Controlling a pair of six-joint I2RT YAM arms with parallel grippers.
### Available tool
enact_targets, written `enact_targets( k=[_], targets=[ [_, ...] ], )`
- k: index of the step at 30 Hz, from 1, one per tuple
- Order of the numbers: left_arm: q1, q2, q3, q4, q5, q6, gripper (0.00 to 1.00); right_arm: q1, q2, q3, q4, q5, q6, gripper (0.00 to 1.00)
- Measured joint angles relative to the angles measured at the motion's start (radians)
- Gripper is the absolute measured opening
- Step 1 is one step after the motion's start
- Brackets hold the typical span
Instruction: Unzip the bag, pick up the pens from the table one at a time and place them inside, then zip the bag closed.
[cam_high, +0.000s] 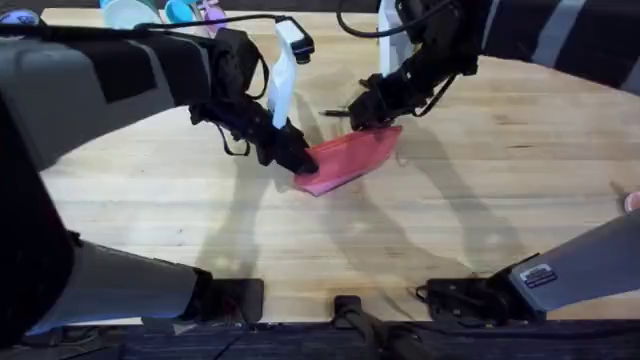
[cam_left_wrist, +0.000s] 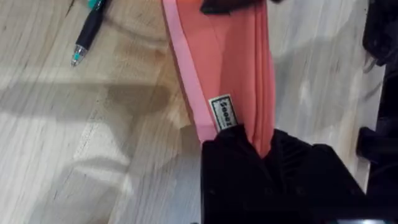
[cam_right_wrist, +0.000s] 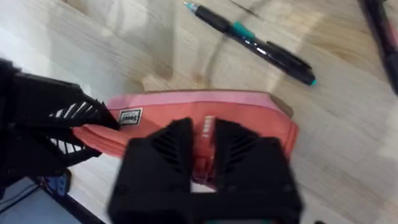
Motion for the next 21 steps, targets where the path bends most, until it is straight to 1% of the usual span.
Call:
enact_targets(
  k=[1, 2, 3, 13, 16, 21],
  targets=[
    [0.0, 0.0, 0.0, 0.0, 0.0, 0.0, 0.043, 0.0, 0.0, 0.0, -0.003, 0.0, 0.001, 0.113],
    [0.0, 0.0, 0.0, 0.0, 0.0, 0.0, 0.043, 0.0, 0.0, 0.0, -0.005, 0.0, 0.001, 0.057],
    [0.0, 0.0, 0.0, 0.0, 0.0, 0.0, 0.043, 0.0, 0.0, 0.0, -0.009, 0.0, 0.001, 0.04],
    [0.0, 0.0, 0.0, 0.004, 0.003, 0.0, 0.043, 0.0, 0.0, 0.026, -0.096, -0.004, 0.001, 0.032],
    [0.0, 0.0, 0.0, 0.004, 0.003, 0.0, 0.043, 0.001, 0.001, 0.054, -0.119, -0.013, 0.001, 0.032],
    [0.0, 0.0, 0.0, 0.008, 0.003, 0.0, 0.044, 0.001, 0.001, 0.132, -0.137, -0.023, 0.001, 0.031]
  ],
)
